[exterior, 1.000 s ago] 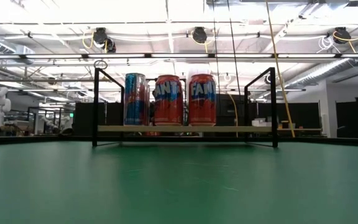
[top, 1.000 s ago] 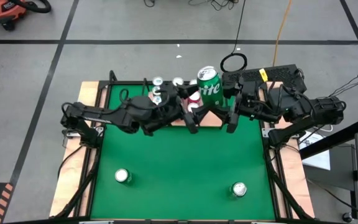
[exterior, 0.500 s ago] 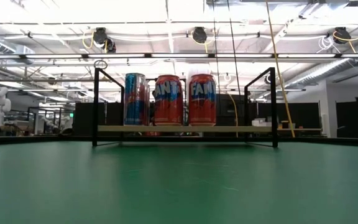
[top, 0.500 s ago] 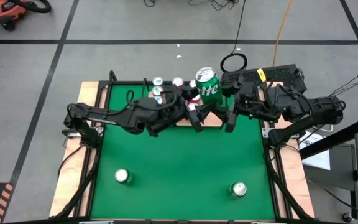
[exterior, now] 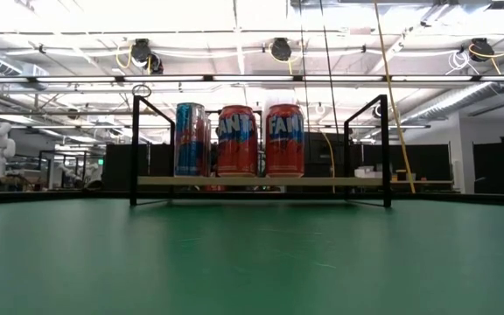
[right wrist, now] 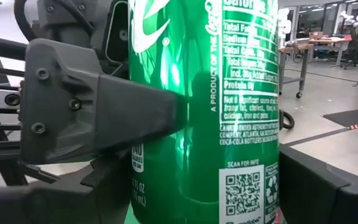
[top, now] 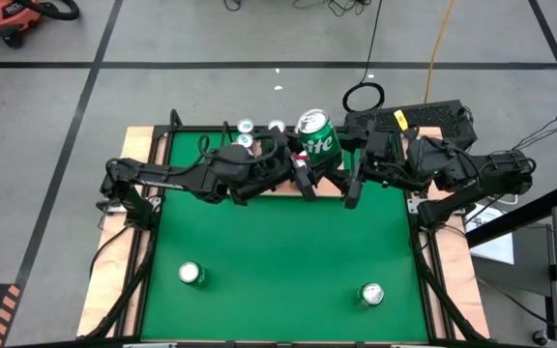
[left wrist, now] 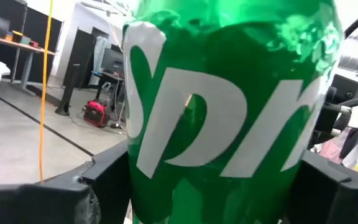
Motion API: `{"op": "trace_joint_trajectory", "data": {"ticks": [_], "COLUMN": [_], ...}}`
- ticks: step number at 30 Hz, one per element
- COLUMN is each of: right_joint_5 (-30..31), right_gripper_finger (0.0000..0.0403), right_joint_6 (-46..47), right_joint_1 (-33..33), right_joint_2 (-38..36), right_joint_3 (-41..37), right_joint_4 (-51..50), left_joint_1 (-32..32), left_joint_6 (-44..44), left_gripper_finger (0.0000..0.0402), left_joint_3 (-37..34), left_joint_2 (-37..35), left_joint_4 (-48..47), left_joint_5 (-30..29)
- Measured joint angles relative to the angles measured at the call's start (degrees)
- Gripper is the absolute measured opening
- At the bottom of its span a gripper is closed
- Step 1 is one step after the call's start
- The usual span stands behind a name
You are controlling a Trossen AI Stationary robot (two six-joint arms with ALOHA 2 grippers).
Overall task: Place canned beverage on shelf
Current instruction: Put the green soda can on the shelf
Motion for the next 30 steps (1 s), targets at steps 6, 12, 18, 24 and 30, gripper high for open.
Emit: {"op": "trace_joint_trajectory", "data": {"ticks": [6, 12, 18, 24, 30], "right_joint_5": [1.15, 1.87, 2.73, 2.81, -2.70], "right_gripper_finger": [0.0298, 0.0316, 0.0361, 0.0375, 0.0370], "right_joint_6": [-0.35, 3.12, 13.09, 23.52, 37.62], "right_joint_1": [0.00, 0.04, 0.04, 1.12, 1.51], "right_joint_2": [-0.02, -0.37, -1.09, -4.06, -6.19], "right_joint_3": [0.00, 0.03, 0.17, 0.09, 7.38], "right_joint_4": [0.00, -3.56, -11.35, -26.85, -49.45], "left_joint_1": [0.00, 0.00, 0.07, -0.02, -0.09], "left_joint_6": [0.04, -0.67, 1.11, 5.64, 10.86], "left_gripper_finger": [0.0281, 0.0281, 0.0281, 0.0281, 0.0281], "left_joint_3": [0.00, -0.01, -0.13, -0.13, 0.08], "left_joint_2": [0.00, 0.09, 0.33, 0.12, -0.15], "left_joint_4": [0.08, -0.31, -0.69, -1.71, -6.98], "left_joint_5": [-0.06, 0.01, -0.51, -0.48, -1.27]}}
